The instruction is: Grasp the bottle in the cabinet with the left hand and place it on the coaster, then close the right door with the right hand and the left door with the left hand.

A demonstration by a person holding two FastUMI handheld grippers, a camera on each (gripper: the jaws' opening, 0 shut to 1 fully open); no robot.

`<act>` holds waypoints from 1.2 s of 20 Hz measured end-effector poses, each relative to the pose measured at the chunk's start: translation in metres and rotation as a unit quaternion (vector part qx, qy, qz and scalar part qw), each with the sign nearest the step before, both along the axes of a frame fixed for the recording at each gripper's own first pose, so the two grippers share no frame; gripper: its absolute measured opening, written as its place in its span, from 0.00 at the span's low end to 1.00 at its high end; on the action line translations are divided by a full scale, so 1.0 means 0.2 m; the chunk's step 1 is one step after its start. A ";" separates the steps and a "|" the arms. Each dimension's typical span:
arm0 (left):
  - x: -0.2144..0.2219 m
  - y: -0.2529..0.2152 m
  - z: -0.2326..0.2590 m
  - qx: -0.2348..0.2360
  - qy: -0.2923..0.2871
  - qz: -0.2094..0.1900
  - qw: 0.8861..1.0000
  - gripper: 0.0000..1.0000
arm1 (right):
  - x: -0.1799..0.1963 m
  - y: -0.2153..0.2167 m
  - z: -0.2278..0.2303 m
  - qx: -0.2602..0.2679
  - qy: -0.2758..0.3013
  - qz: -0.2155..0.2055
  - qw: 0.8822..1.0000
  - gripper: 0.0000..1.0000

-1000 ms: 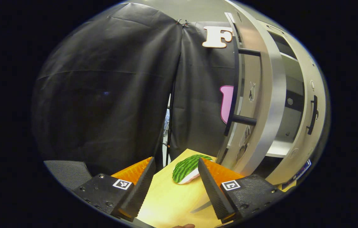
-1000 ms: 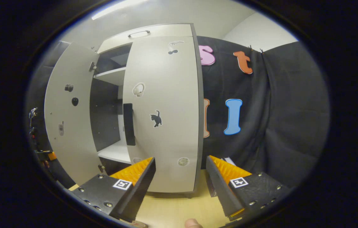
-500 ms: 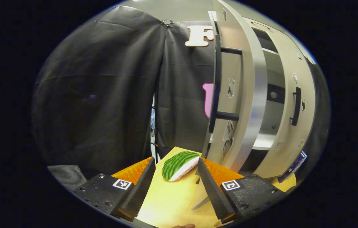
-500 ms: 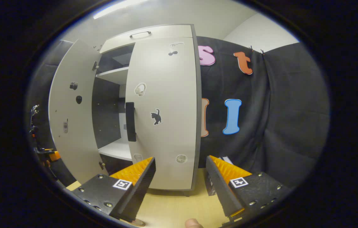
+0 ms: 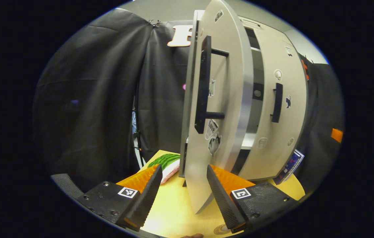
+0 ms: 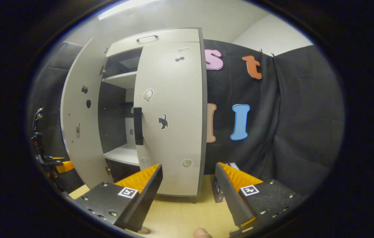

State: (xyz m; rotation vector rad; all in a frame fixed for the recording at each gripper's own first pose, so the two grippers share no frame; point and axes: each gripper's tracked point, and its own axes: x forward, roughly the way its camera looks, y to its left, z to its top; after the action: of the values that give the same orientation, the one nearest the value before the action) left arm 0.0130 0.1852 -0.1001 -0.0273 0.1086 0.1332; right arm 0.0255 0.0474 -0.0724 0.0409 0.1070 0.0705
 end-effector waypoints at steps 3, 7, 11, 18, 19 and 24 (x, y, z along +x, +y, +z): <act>0.00 -0.04 -0.01 0.013 0.006 -0.017 1.000 0.88 | -0.03 0.00 0.01 0.001 -0.002 -0.001 1.000 0.97; 0.00 -0.24 -0.01 -0.016 0.008 -0.093 0.996 0.88 | -0.07 -0.01 0.01 0.000 -0.003 -0.002 1.000 0.97; 0.02 -0.57 0.01 0.005 -0.004 -0.145 0.989 0.88 | -0.11 -0.02 0.01 0.002 -0.005 -0.006 1.000 0.97; 0.02 -0.70 0.06 0.023 -0.021 -0.178 0.984 0.90 | -0.15 -0.09 0.00 0.008 -0.004 -0.022 1.000 0.97; 0.02 -0.72 0.06 0.018 -0.018 -0.181 0.983 0.89 | -0.14 -0.10 0.00 0.011 -0.003 -0.022 1.000 0.97; 0.02 -0.74 0.07 0.023 -0.017 -0.177 0.984 0.90 | -0.12 -0.09 0.01 0.011 -0.005 -0.017 1.000 0.97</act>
State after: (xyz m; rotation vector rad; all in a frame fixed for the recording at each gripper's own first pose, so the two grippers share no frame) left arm 0.0172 0.0378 -0.0870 0.0362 0.0744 -0.2205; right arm 0.0006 0.0298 -0.0710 0.0647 0.0964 0.0375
